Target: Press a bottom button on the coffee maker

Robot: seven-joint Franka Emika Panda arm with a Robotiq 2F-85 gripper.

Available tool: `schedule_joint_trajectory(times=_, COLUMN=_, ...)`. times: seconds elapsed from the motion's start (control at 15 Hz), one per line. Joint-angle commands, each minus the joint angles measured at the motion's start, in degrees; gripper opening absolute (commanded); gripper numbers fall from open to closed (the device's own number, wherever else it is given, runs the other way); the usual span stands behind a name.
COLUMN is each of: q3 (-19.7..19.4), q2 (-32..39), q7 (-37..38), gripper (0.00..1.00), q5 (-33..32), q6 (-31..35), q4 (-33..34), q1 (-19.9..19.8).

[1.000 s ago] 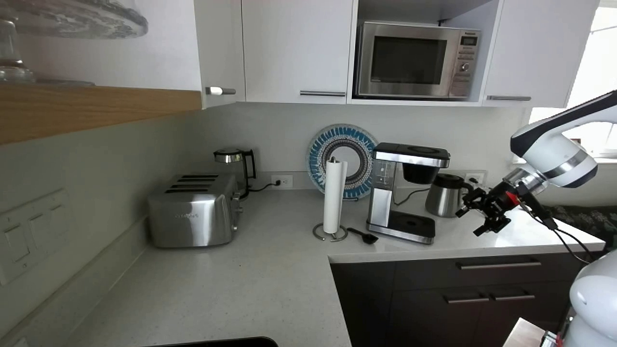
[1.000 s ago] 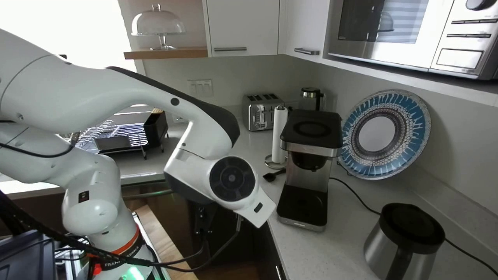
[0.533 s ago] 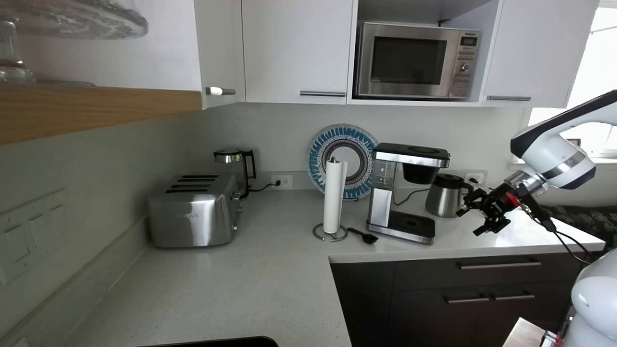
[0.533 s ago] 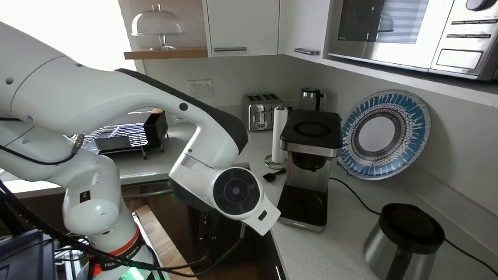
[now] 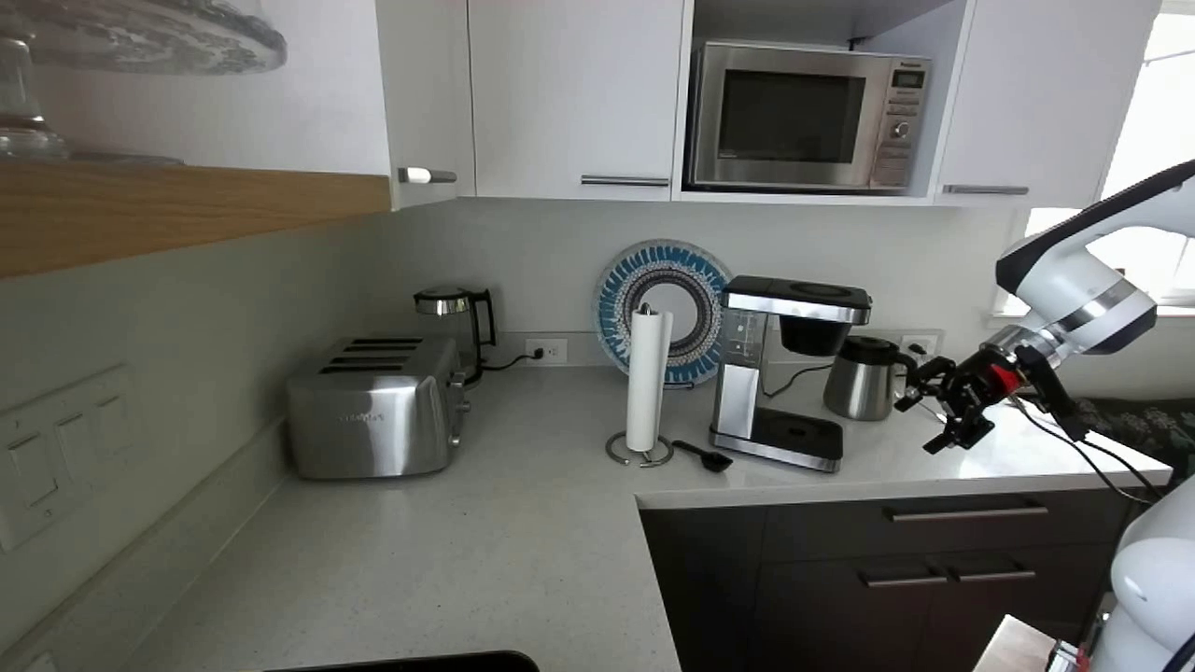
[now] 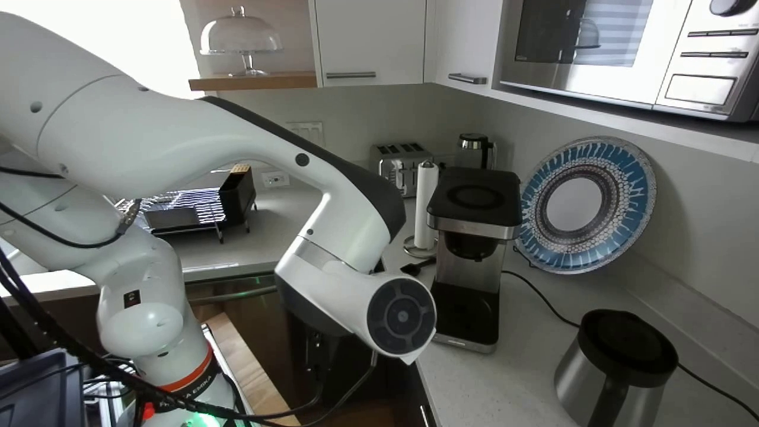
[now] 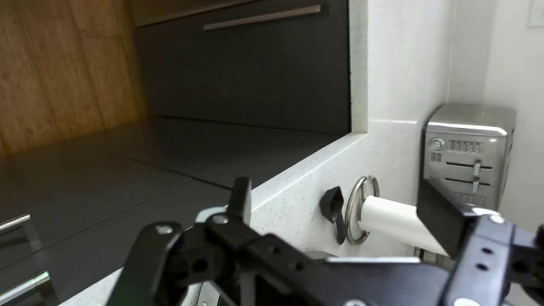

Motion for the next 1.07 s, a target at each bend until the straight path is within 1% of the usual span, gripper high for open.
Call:
schedule_joint_trajectory(times=0.0, q3=-8.66, q2=13.95, q7=-8.52, gripper=1.00, q5=5.23, q6=-11.52, q4=9.33, q1=6.16)
schedule_joint_trajectory(times=0.13, q3=-12.08, q2=19.79, q7=-13.34, gripper=1.00, q5=8.35, q6=-14.93, q4=11.50, q1=8.39)
schedule_joint_trajectory(times=0.2, q3=-13.06, q2=22.85, q7=-15.66, gripper=1.00, q5=9.88, q6=-16.87, q4=12.21, q1=8.76)
schedule_joint_trajectory(times=0.27, q3=-13.07, q2=25.92, q7=-17.64, gripper=1.00, q5=11.68, q6=-18.25, q4=13.08, q1=8.55)
schedule_joint_trajectory(times=0.33, q3=-6.95, q2=28.84, q7=-19.45, gripper=1.00, q5=13.86, q6=-19.01, q4=13.45, q1=2.12)
schedule_joint_trajectory(times=0.4, q3=-4.92, q2=31.49, q7=-21.14, gripper=1.00, q5=16.46, q6=-18.77, q4=14.36, q1=0.01)
schedule_joint_trajectory(times=0.47, q3=-2.13, q2=34.02, q7=-22.96, gripper=1.00, q5=19.42, q6=-19.64, q4=15.66, q1=-2.93)
schedule_joint_trajectory(times=0.53, q3=0.60, q2=36.70, q7=-22.75, gripper=1.00, q5=22.07, q6=-19.55, q4=17.24, q1=-5.82)
schedule_joint_trajectory(times=0.6, q3=1.47, q2=28.37, q7=-19.18, gripper=1.00, q5=16.78, q6=-15.91, q4=13.23, q1=-5.24)
schedule_joint_trajectory(times=0.67, q3=3.38, q2=30.88, q7=-20.00, gripper=1.00, q5=18.54, q6=-15.93, q4=14.30, q1=-7.16)
schedule_joint_trajectory(times=0.73, q3=4.40, q2=32.82, q7=-20.61, gripper=1.00, q5=19.36, q6=-16.11, q4=15.18, q1=-8.28)
schedule_joint_trajectory(times=0.87, q3=5.00, q2=34.76, q7=-21.07, gripper=1.00, q5=19.87, q6=-16.73, q4=16.31, q1=-9.05)
schedule_joint_trajectory(times=1.0, q3=5.01, q2=34.89, q7=-21.07, gripper=1.00, q5=19.89, q6=-16.89, q4=16.62, q1=-9.14)
